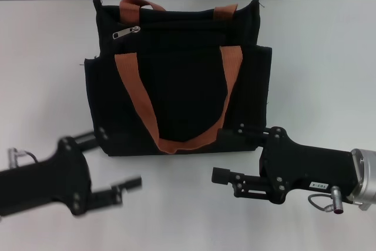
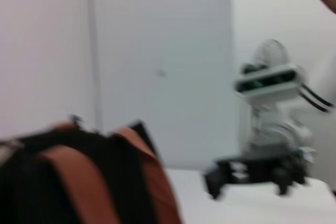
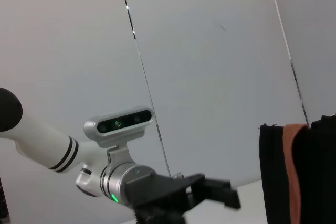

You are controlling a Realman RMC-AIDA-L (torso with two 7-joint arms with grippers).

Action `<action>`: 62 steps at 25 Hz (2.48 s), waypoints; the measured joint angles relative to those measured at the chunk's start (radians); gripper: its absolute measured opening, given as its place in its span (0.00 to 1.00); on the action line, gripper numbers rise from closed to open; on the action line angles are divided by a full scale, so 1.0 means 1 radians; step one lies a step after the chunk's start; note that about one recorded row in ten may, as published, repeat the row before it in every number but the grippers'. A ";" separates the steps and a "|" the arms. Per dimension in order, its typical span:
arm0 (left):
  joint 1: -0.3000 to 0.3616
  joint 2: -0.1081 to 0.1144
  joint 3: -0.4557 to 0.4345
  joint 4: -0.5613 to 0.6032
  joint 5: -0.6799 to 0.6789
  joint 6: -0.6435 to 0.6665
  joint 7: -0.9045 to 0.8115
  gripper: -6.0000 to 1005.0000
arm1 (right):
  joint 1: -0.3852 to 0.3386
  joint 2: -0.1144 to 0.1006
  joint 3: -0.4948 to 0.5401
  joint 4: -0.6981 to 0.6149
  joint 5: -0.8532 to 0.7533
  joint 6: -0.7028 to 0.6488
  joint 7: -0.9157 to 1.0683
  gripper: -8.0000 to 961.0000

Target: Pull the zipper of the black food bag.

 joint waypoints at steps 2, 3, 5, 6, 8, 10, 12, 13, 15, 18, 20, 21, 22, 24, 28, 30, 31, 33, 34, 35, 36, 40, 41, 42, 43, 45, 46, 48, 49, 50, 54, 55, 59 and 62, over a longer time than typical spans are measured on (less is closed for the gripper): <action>0.003 -0.003 -0.087 -0.011 -0.002 0.005 0.000 0.74 | 0.001 0.000 0.000 0.004 0.000 0.000 0.000 0.74; 0.005 -0.004 -0.129 -0.017 -0.005 0.005 0.000 0.74 | 0.001 0.000 0.000 0.004 0.000 0.000 0.000 0.74; 0.009 -0.005 -0.261 -0.050 -0.020 -0.003 -0.014 0.74 | 0.001 0.000 -0.005 0.006 0.000 0.005 0.000 0.74; 0.011 -0.005 -0.327 -0.066 -0.029 -0.009 -0.019 0.74 | 0.002 0.001 -0.006 0.009 0.000 0.009 0.000 0.74; 0.017 -0.004 -0.473 -0.096 -0.038 -0.025 -0.017 0.74 | 0.002 0.001 -0.007 0.019 0.000 0.019 0.000 0.74; 0.017 -0.004 -0.558 -0.102 -0.038 -0.068 -0.006 0.74 | 0.002 0.001 -0.005 0.026 0.000 0.031 0.000 0.74; 0.002 -0.004 -0.579 -0.103 -0.037 -0.131 -0.004 0.73 | 0.007 0.001 -0.008 0.029 0.000 0.042 -0.001 0.74; -0.007 -0.004 -0.577 -0.104 -0.035 -0.157 -0.004 0.73 | 0.012 0.001 -0.009 0.032 0.000 0.045 -0.001 0.74; -0.030 -0.005 -0.541 -0.106 -0.028 -0.218 -0.004 0.73 | 0.021 0.001 -0.010 0.039 -0.003 0.050 -0.001 0.74; -0.061 -0.005 -0.440 -0.109 -0.026 -0.294 -0.005 0.73 | 0.027 0.001 -0.010 0.048 -0.006 0.053 -0.002 0.74; -0.082 -0.005 -0.387 -0.113 -0.026 -0.336 -0.003 0.73 | 0.027 0.001 -0.010 0.050 -0.003 0.054 -0.003 0.74; -0.091 -0.006 -0.365 -0.117 -0.026 -0.351 0.000 0.73 | 0.027 0.001 -0.010 0.050 -0.001 0.057 -0.005 0.74; -0.101 -0.006 -0.342 -0.124 -0.026 -0.364 0.002 0.73 | 0.028 0.001 -0.010 0.050 -0.001 0.059 -0.006 0.74; -0.110 -0.004 -0.307 -0.128 -0.026 -0.368 0.002 0.73 | 0.029 0.001 -0.010 0.050 0.000 0.063 -0.006 0.74; -0.118 -0.003 -0.275 -0.127 -0.032 -0.364 -0.005 0.73 | 0.032 0.001 -0.008 0.051 0.000 0.070 -0.006 0.74; -0.130 -0.005 -0.276 -0.133 -0.034 -0.373 0.003 0.73 | 0.037 0.002 -0.005 0.054 0.000 0.077 -0.006 0.74; -0.137 -0.006 -0.278 -0.140 -0.035 -0.377 0.008 0.73 | 0.039 0.002 -0.005 0.056 0.000 0.079 -0.006 0.74; -0.152 -0.007 -0.281 -0.158 -0.039 -0.380 0.012 0.73 | 0.041 0.002 -0.006 0.058 0.000 0.081 -0.006 0.74; -0.160 -0.007 -0.281 -0.166 -0.041 -0.378 0.012 0.73 | 0.041 0.003 -0.006 0.058 0.000 0.082 -0.006 0.74; -0.167 -0.006 -0.281 -0.170 -0.043 -0.377 0.012 0.73 | 0.041 0.003 -0.006 0.058 0.000 0.085 -0.006 0.74; -0.173 -0.006 -0.281 -0.174 -0.049 -0.377 0.012 0.73 | 0.041 0.003 -0.004 0.058 0.000 0.087 -0.006 0.74; -0.188 -0.008 -0.281 -0.202 -0.107 -0.383 0.015 0.73 | 0.040 0.003 0.001 0.058 0.000 0.091 -0.006 0.74; -0.188 -0.008 -0.281 -0.202 -0.107 -0.383 0.015 0.73 | 0.039 0.003 0.001 0.058 0.000 0.092 -0.006 0.74; -0.190 -0.008 -0.282 -0.206 -0.133 -0.381 0.016 0.73 | 0.039 0.003 0.002 0.058 0.000 0.095 -0.006 0.74; -0.190 -0.008 -0.281 -0.208 -0.163 -0.378 0.016 0.73 | 0.038 0.003 0.002 0.058 0.000 0.099 -0.006 0.74; -0.190 -0.008 -0.281 -0.209 -0.180 -0.376 0.016 0.73 | 0.038 0.003 0.002 0.060 0.000 0.104 -0.006 0.74; -0.188 -0.009 -0.280 -0.209 -0.193 -0.376 0.016 0.73 | 0.039 0.003 0.002 0.061 0.000 0.106 -0.006 0.74; -0.188 -0.009 -0.280 -0.209 -0.193 -0.376 0.016 0.73 | 0.039 0.003 0.003 0.063 0.001 0.107 -0.006 0.74; -0.188 -0.009 -0.280 -0.209 -0.193 -0.376 0.016 0.73 | 0.040 0.003 0.003 0.063 0.002 0.108 -0.006 0.74; -0.179 -0.009 -0.280 -0.216 -0.223 -0.376 0.017 0.73 | 0.040 0.003 0.003 0.063 0.002 0.110 -0.006 0.74; -0.175 -0.009 -0.280 -0.218 -0.224 -0.367 0.017 0.73 | 0.041 0.003 0.003 0.064 0.003 0.115 -0.006 0.74; -0.172 -0.009 -0.280 -0.219 -0.225 -0.361 0.017 0.73 | 0.042 0.003 0.003 0.064 0.004 0.115 -0.006 0.74; -0.162 -0.009 -0.279 -0.233 -0.261 -0.337 0.017 0.73 | 0.042 0.003 0.003 0.064 0.012 0.115 -0.006 0.74; -0.167 -0.008 -0.256 -0.253 -0.267 -0.326 0.017 0.73 | 0.045 0.003 0.003 0.065 0.015 0.115 -0.006 0.74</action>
